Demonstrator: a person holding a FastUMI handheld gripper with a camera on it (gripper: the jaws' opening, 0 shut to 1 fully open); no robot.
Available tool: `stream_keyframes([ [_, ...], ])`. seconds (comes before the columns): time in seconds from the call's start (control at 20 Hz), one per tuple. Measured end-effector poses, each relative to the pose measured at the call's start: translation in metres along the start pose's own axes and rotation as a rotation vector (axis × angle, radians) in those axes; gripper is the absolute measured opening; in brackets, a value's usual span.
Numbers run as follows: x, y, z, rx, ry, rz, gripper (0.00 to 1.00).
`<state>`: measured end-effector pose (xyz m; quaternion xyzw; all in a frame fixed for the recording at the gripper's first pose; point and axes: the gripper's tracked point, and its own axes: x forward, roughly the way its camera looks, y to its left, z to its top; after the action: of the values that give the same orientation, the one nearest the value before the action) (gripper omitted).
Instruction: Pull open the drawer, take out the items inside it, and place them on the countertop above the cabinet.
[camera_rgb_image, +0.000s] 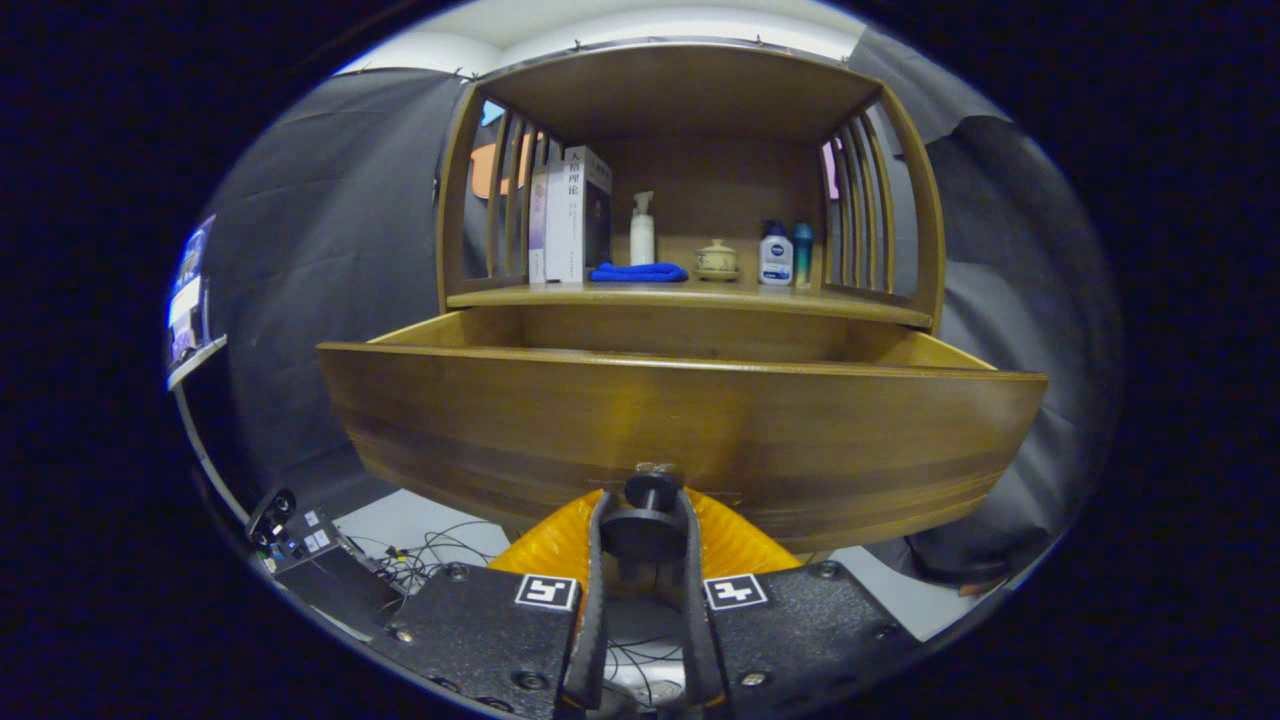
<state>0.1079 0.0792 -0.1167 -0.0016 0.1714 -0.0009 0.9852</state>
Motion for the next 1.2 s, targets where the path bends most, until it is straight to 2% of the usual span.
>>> stream_keyframes([
  [0.05, 0.001, -0.001, 0.0, -0.013, 0.012, -0.003, 0.33],
  [0.2, -0.007, -0.001, 0.016, -0.069, -0.049, -0.004, 0.47],
  [0.3, -0.03, -0.007, 0.055, -0.13, -0.17, -0.033, 0.73],
  [0.4, -0.05, -0.002, 0.101, -0.138, -0.265, -0.016, 1.0],
  [0.55, -0.034, -0.002, 0.151, -0.112, -0.234, 0.016, 0.98],
  [0.7, 0.003, -0.004, 0.172, -0.066, -0.092, 0.08, 0.98],
  [0.85, 0.046, -0.017, 0.15, -0.018, 0.176, 0.07, 0.97],
  [1.0, 0.065, -0.023, 0.116, 0.025, 0.42, 0.024, 0.9],
  [1.05, 0.068, -0.025, 0.103, 0.026, 0.472, 0.005, 0.9],
  [1.2, 0.081, -0.023, 0.077, 0.062, 0.577, 0.017, 0.88],
])
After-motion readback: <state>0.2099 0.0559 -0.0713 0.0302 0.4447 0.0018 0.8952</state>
